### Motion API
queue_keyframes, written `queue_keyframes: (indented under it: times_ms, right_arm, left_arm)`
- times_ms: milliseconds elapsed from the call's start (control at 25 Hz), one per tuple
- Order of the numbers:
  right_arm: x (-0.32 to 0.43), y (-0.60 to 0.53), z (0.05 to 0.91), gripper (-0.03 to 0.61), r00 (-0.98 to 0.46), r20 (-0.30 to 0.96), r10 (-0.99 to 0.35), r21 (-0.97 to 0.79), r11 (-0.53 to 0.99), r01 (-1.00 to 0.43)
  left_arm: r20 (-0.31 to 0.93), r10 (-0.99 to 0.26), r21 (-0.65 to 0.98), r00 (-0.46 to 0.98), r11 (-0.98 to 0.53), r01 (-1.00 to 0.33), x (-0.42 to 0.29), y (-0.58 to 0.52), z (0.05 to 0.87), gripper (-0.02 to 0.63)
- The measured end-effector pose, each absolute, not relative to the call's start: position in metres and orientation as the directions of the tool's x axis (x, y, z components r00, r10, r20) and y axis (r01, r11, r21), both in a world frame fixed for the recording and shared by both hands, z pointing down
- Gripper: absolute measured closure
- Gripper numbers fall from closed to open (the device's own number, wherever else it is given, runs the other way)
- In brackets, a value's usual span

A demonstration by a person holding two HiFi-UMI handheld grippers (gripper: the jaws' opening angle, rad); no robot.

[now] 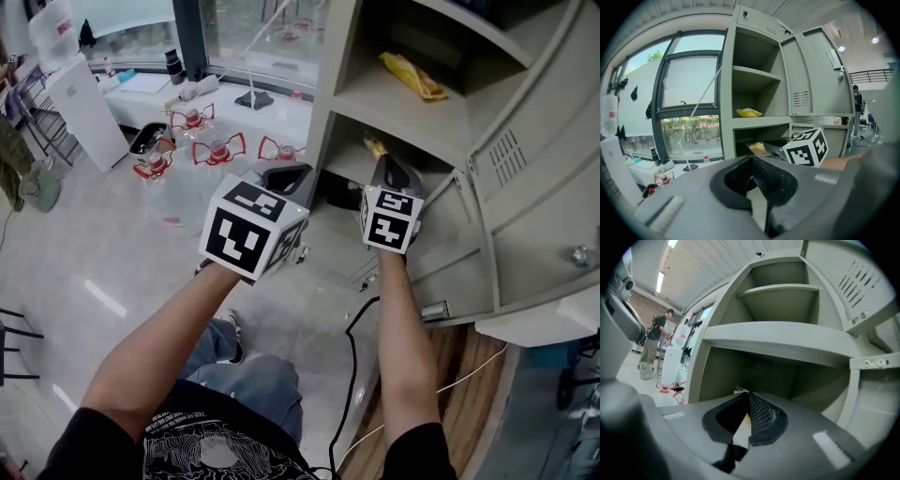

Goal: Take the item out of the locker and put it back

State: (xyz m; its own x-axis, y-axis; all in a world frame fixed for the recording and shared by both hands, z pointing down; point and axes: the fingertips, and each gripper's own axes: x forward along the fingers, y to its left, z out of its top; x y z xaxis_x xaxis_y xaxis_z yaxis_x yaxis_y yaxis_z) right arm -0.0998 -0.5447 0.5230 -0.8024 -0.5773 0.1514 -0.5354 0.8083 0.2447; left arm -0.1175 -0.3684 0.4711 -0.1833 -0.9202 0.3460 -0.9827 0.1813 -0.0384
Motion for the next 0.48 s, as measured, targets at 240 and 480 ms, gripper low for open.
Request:
queue_keyframes:
  times_ms: [240,480]
  right_arm:
    - [-0.116,-0.562,0.532,0.552,-0.775,0.185,-0.604,0.336,0.780,-0.528]
    - [-0.128,-0.563,0.557,0.552,-0.763,0.269,-0.588,0.368,0.795,-0.482]
  left_arm:
    - [0.350,-0.919,-0.018,-0.181,0.187,-0.982,-0.132,-0.371,0.475,0.612]
    - [0.349,-0.919,0.003,-0.185,0.198,-0.980,-0.140,-0.376,0.475,0.612]
